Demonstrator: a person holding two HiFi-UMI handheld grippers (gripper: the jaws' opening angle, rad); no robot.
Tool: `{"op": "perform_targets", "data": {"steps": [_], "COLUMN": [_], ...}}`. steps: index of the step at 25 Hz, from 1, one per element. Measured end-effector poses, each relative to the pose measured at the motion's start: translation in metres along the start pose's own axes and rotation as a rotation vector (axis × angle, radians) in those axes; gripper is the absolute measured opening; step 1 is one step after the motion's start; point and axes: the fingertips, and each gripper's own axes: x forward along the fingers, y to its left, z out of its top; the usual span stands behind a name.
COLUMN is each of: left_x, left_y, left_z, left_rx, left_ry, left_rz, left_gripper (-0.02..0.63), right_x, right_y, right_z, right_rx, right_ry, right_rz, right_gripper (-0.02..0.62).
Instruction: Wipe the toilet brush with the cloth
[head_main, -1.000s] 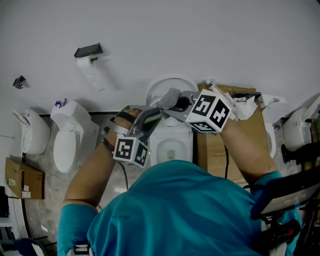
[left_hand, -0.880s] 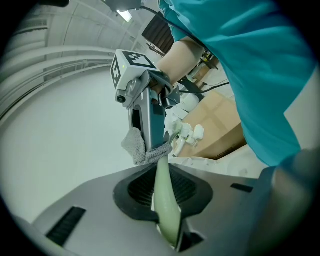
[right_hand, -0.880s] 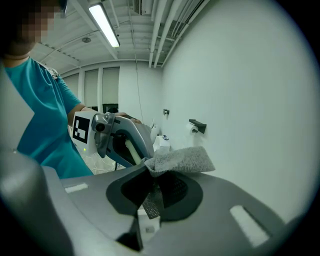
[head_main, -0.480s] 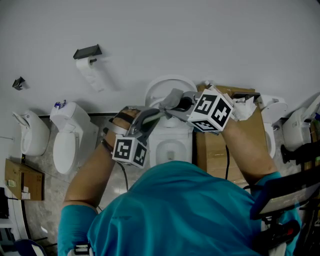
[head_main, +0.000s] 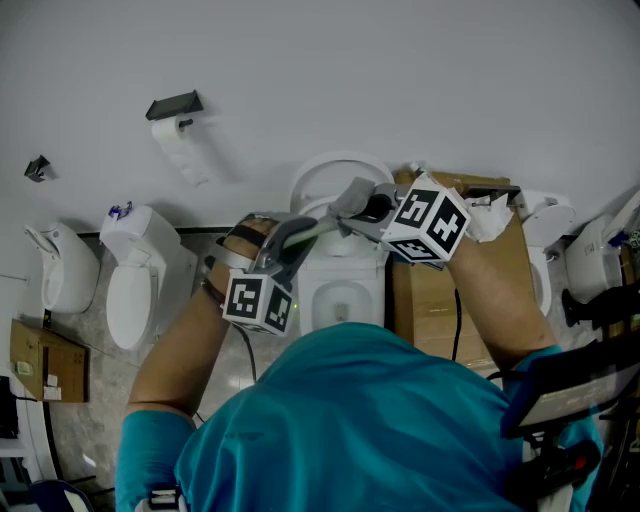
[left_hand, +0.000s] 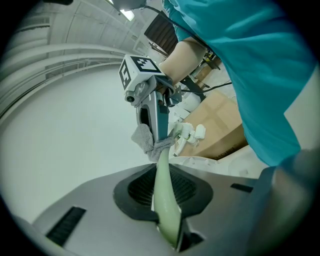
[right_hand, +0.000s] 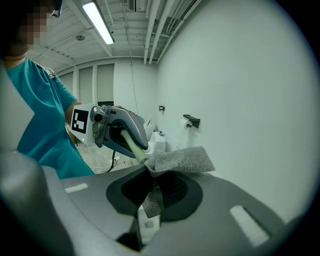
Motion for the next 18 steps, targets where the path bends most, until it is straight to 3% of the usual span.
{"op": "perform_targets", "data": {"steps": [18], "left_x": [-0.003], "left_y": [0.001], "left_z": [-0.005], "left_rx": [-0.015], "left_ry": [0.008], "left_rz": [-0.001], "left_gripper": [0.060], "right_x": [-0.006], "right_y": [-0.014], "right_z": [-0.027], "right_rx": [0.032], "right_ry": [0.053], "right_rz": [-0.039], "right_gripper": [0.036]}}
